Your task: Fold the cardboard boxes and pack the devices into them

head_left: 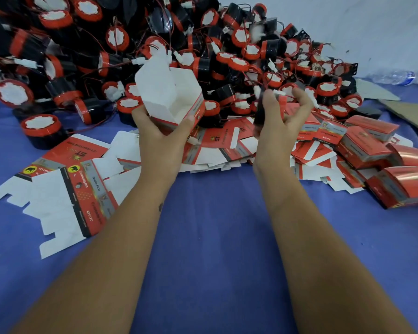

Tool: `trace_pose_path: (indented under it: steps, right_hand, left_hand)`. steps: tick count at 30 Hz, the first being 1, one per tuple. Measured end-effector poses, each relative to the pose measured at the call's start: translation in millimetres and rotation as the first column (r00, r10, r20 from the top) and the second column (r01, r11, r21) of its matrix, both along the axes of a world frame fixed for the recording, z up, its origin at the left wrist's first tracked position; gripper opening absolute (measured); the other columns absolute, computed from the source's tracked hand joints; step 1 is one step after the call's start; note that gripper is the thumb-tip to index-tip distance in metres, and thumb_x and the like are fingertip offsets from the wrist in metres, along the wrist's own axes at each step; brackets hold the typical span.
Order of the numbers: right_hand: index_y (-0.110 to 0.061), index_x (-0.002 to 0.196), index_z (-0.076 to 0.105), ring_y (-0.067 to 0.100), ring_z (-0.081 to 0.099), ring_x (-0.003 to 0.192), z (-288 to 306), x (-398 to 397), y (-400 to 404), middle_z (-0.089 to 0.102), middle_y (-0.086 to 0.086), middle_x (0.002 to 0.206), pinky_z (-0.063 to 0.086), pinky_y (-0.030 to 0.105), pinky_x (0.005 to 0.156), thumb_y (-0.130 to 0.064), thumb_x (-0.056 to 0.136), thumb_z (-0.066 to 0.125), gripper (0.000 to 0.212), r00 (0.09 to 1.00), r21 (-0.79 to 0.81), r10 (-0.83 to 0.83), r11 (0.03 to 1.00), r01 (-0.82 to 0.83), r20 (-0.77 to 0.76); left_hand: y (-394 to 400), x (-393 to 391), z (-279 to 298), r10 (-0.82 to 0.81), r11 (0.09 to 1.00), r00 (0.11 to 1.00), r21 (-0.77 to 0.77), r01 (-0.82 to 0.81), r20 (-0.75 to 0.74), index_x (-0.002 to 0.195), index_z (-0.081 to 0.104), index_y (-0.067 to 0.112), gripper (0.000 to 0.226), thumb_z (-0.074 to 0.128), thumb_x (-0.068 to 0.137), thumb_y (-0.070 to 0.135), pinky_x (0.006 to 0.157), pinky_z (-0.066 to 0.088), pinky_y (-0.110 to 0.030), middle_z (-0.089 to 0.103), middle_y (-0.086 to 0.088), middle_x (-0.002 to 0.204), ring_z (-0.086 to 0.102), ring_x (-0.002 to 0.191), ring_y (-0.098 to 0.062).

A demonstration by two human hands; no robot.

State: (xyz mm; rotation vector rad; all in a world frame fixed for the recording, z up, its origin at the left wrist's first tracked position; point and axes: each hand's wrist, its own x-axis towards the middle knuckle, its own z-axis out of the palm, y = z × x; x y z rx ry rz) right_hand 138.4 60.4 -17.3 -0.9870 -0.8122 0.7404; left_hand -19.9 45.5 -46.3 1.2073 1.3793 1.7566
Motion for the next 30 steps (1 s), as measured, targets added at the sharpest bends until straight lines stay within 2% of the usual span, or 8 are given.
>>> trace_pose_path:
  steps: [2,5,8,13,17,21,25,30]
  right_hand:
    - [-0.039,0.122,0.051,0.034,0.05,0.129,3.4,-0.8,-0.1,0.047,0.013,0.143,0.048,0.049,0.103,-0.038,0.092,0.064,0.033,1.0,-0.013,0.025,1.0,-0.025,-0.006]
    - [-0.023,0.121,0.055,0.028,0.06,0.091,5.7,-3.0,0.4,0.045,0.02,0.137,0.056,0.036,0.077,-0.028,0.094,0.063,0.029,0.992,-0.01,0.113,0.993,-0.114,-0.051]
    - [-0.014,0.127,0.049,0.023,0.057,0.077,8.5,-8.8,-1.1,0.042,0.023,0.138,0.054,0.034,0.073,-0.012,0.083,0.057,0.044,0.975,0.017,0.189,0.982,-0.189,-0.113]
    - [-0.017,0.126,0.05,0.029,0.06,0.106,7.1,-20.6,-13.5,0.053,0.015,0.126,0.056,0.038,0.086,-0.016,0.079,0.067,0.05,0.949,0.131,0.046,0.987,-0.091,0.312]
    - [-0.012,0.127,0.054,0.005,0.052,0.102,-1.1,-23.1,-16.3,0.057,0.004,0.118,0.044,0.011,0.083,-0.039,0.083,0.07,0.054,0.659,0.312,-0.191,0.947,-0.071,0.728]
    - [-0.023,0.137,0.051,0.001,0.046,0.095,-12.6,-23.5,-13.7,0.051,-0.002,0.118,0.04,0.013,0.067,-0.053,0.092,0.052,0.054,0.396,0.156,-0.075,0.972,-0.177,0.915]
    - [-0.025,0.139,0.051,0.009,0.052,0.114,-18.4,-18.7,-8.6,0.052,-0.004,0.138,0.041,0.018,0.08,-0.037,0.098,0.049,0.042,0.426,0.063,0.027,0.979,-0.194,0.904]
    - [-0.025,0.13,0.055,0.008,0.057,0.097,-20.4,-19.5,-6.2,0.064,-0.01,0.114,0.05,0.032,0.082,-0.027,0.099,0.052,0.032,0.472,0.021,0.068,0.983,-0.18,0.879]
  left_hand:
    - [-1.1,1.6,0.2,-0.015,1.0,0.997,0.009,0.016,-0.072,0.128,0.035,0.029,0.062,0.077,0.083,0.039,0.081,0.046,-0.004,0.055,0.021,0.121,0.055,0.111,0.008]
    - [-0.2,2.7,-0.4,-0.024,1.0,0.981,-0.017,0.022,-0.192,0.13,0.041,0.024,0.065,0.081,0.08,0.033,0.074,0.04,0.004,0.052,0.022,0.114,0.053,0.104,0.003]
    - [1.7,2.0,-1.9,-0.027,0.999,0.953,-0.044,0.014,-0.301,0.134,0.045,0.022,0.069,0.083,0.077,0.029,0.071,0.039,0.002,0.052,0.017,0.117,0.05,0.107,-0.003]
    - [3.2,0.7,-3.9,-0.012,0.999,0.927,-0.038,-0.003,-0.376,0.13,0.053,0.02,0.065,0.086,0.074,0.025,0.089,0.05,-0.025,0.064,0.005,0.119,0.058,0.111,-0.015]
    - [-2.4,4.0,-2.1,-0.089,0.996,0.929,-0.021,0.087,-0.36,0.12,0.055,0.026,0.057,0.087,0.072,0.023,0.076,0.052,-0.013,0.065,0.017,0.101,0.063,0.092,0.004]
    - [-5.1,5.7,-3.3,-0.193,0.981,0.928,-0.077,0.177,-0.319,0.129,0.053,0.023,0.064,0.08,0.071,0.026,0.09,0.056,-0.034,0.067,0.009,0.114,0.065,0.103,-0.009]
    - [-2.5,4.9,-4.3,-0.204,0.979,0.923,-0.09,0.185,-0.326,0.133,0.051,0.022,0.065,0.084,0.076,0.022,0.095,0.054,-0.039,0.065,0.006,0.121,0.063,0.11,-0.014]
    - [1.1,3.8,-6.6,-0.193,0.979,0.938,-0.115,0.166,-0.287,0.135,0.05,0.023,0.069,0.085,0.076,0.025,0.093,0.053,-0.03,0.064,0.008,0.122,0.061,0.111,-0.011]
